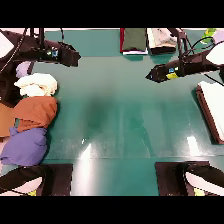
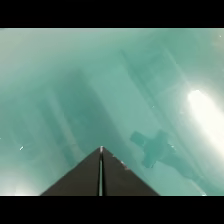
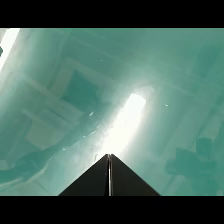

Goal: Fold the shirts.

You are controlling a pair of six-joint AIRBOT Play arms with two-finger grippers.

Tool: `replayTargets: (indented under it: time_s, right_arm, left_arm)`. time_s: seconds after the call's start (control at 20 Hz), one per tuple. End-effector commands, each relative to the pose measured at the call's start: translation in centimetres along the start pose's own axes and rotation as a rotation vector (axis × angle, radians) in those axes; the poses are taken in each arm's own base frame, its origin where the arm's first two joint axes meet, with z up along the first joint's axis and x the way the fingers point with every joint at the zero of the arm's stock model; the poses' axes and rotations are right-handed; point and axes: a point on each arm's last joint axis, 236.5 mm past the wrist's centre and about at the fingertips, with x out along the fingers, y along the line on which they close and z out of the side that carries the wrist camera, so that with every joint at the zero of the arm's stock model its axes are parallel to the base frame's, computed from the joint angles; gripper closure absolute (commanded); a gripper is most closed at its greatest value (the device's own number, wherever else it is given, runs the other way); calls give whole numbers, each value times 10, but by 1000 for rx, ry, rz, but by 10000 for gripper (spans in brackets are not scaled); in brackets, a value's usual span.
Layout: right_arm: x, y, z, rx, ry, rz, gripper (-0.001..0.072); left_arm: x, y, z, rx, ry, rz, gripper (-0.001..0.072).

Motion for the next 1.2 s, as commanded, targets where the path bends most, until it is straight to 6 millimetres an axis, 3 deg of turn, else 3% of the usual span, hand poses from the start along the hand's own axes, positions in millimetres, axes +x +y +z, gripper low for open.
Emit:
replayTargets:
  time_s: [0.0, 0.1, 0.2, 0.25, 0.35, 0.5, 0.65, 0.8, 0.95, 1.0, 1.05, 1.1, 1.15]
  right_arm:
    - [0, 0, 0, -1, -1, 0, 692]
    - [0, 0, 0, -1, -1, 0, 692]
    - [0, 0, 0, -1, -1, 0, 691]
    - [0, 0, 0, -1, -1, 0, 691]
    - [0, 0, 0, -1, 0, 0, 691]
    - [0, 0, 0, -1, 1, 1, 692]
    - [0, 1, 0, -1, 1, 1, 692]
    - [0, 1, 0, -1, 0, 1, 691]
    - [0, 1, 1, -1, -2, 1, 691]
    - [0, 0, 2, -1, -6, 0, 691]
    - [0, 0, 4, -2, -18, -2, 691]
    - [0, -1, 7, -1, -31, -5, 691]
    - [-1, -1, 11, -2, -46, -7, 691]
  left_arm:
    - [-1, 11, 24, 20, -102, 44, 681]
    - [-5, 53, 27, 87, -107, 214, 676]
    - [-6, 112, 12, -8, -50, 369, 139]
    - [-3, 144, -6, -70, 8, 423, 98]
    - [6, 198, -49, -168, 148, 499, 97]
    - [28, 263, -112, -291, 321, 565, 98]
    - [53, 306, -163, -369, 431, 591, 97]
    - [71, 329, -205, -423, 520, 596, 98]
    - [76, 335, -216, -433, 540, 597, 101]
    - [76, 335, -213, -431, 533, 599, 223]
    - [74, 335, -209, -429, 530, 600, 458]
    - [72, 335, -205, -426, 526, 600, 607]
    - [69, 335, -200, -423, 529, 600, 679]
